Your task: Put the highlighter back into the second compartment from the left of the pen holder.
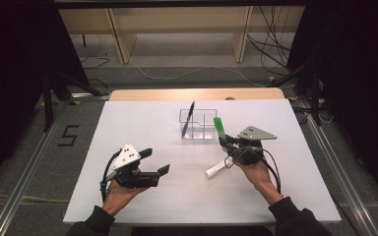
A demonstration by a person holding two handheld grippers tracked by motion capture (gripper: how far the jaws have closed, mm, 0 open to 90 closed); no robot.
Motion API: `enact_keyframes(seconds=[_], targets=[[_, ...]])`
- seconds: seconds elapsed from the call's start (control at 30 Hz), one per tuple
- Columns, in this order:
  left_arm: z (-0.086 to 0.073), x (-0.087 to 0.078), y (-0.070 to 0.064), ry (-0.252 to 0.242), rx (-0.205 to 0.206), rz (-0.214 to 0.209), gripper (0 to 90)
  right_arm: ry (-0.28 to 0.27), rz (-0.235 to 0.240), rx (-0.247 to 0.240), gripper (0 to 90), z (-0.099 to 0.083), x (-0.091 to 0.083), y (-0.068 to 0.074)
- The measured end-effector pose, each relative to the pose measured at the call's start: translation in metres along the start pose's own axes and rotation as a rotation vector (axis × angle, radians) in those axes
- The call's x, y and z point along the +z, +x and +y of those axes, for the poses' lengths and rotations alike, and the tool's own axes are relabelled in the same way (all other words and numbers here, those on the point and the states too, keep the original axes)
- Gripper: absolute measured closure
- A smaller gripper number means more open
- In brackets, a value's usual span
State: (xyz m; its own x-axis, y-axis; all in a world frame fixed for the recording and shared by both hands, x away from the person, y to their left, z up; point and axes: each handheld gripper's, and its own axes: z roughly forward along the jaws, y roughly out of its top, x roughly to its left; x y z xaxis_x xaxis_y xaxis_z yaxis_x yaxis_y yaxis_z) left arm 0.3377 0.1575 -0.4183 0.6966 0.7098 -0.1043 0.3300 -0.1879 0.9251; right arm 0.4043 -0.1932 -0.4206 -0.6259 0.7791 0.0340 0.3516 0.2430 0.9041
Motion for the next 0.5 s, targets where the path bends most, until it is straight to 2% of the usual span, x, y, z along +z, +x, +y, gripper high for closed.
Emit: enact_keyframes(seconds=[0.23,0.33,0.43,0.5], targets=[[-0.002,-0.001,0.002,-0.003,0.005,0.006,16.0,-0.048,0.010,0.098,77.1,0.015,0.010,-0.008],[-0.003,0.000,0.001,0.002,0.024,0.026,16.1,-0.059,0.009,0.123,77.1,0.020,0.016,-0.010],[-0.004,0.001,0.000,0.019,0.050,0.023,16.1,-0.062,0.006,0.145,77.1,0.026,0.023,-0.013],[-0.004,0.002,-0.001,0.020,0.048,0.020,16.1,-0.067,0.004,0.156,77.1,0.029,0.028,-0.015]])
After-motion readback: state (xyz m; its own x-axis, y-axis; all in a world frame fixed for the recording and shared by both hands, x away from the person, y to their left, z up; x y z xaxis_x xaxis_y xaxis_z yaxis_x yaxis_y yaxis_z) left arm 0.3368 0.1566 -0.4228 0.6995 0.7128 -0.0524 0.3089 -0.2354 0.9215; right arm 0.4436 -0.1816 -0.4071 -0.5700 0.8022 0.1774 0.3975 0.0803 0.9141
